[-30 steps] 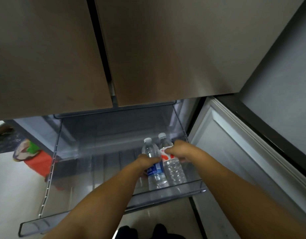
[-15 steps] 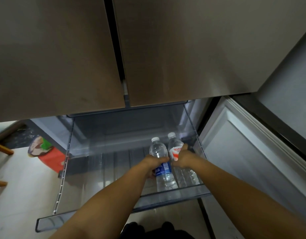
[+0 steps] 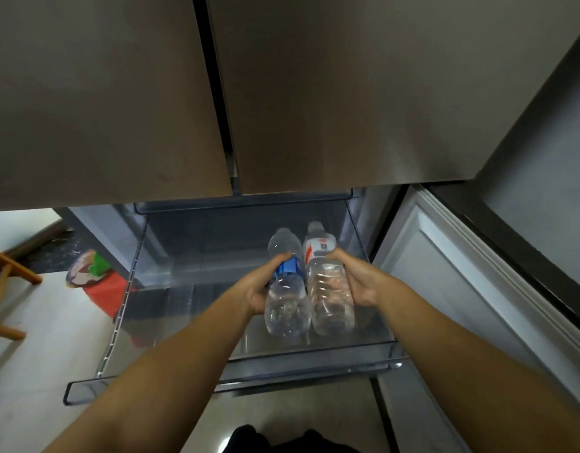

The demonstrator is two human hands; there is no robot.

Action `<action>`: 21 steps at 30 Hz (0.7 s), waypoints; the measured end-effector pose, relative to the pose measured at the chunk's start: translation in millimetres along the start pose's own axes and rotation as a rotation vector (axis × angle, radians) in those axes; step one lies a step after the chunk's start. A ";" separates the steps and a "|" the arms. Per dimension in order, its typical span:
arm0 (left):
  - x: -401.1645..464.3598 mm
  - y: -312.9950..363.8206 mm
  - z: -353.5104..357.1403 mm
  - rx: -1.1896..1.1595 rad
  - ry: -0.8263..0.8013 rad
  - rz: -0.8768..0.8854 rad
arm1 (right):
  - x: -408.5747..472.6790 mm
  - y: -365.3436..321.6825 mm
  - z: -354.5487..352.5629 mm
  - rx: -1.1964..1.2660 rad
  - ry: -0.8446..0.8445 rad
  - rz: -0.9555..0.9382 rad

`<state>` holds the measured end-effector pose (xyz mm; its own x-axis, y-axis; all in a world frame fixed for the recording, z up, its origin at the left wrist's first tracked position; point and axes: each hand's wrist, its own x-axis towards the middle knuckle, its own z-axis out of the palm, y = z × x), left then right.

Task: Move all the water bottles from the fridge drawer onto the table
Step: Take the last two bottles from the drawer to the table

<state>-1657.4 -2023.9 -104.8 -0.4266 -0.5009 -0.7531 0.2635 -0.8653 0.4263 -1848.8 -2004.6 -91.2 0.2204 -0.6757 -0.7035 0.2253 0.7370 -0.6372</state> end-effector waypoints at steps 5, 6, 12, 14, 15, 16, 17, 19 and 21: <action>-13.3 0.1 6.1 -0.029 -0.154 0.026 | -13.7 -5.0 -3.9 0.127 -0.101 -0.033; -16.4 0.2 9.2 -0.031 -0.173 0.027 | -17.6 -6.1 -2.1 0.155 -0.091 -0.052; -32.7 -3.0 14.8 0.046 -0.285 -0.003 | -53.4 -6.3 5.6 0.150 -0.027 -0.156; -41.6 -2.5 17.0 0.125 -0.291 0.008 | -67.5 -2.1 9.9 0.152 -0.009 -0.191; -46.4 -2.1 17.5 0.149 -0.289 0.003 | -75.7 1.0 13.4 0.164 -0.012 -0.208; -52.8 -1.1 17.5 0.172 -0.295 -0.005 | -82.0 5.6 15.8 0.181 -0.002 -0.231; -57.0 -0.5 17.6 0.188 -0.304 -0.009 | -87.4 9.2 17.8 0.195 -0.001 -0.250; -67.8 0.6 17.7 0.237 -0.350 -0.015 | -98.9 19.5 24.7 0.203 0.047 -0.286; -79.4 -2.2 19.1 0.311 -0.404 -0.026 | -111.2 32.8 34.0 0.212 0.112 -0.329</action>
<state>-1640.7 -1982.6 -36.4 -0.7461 -0.3922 -0.5381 0.0046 -0.8111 0.5848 -1833.7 -1905.8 -23.2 0.0017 -0.8599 -0.5104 0.4600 0.4539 -0.7631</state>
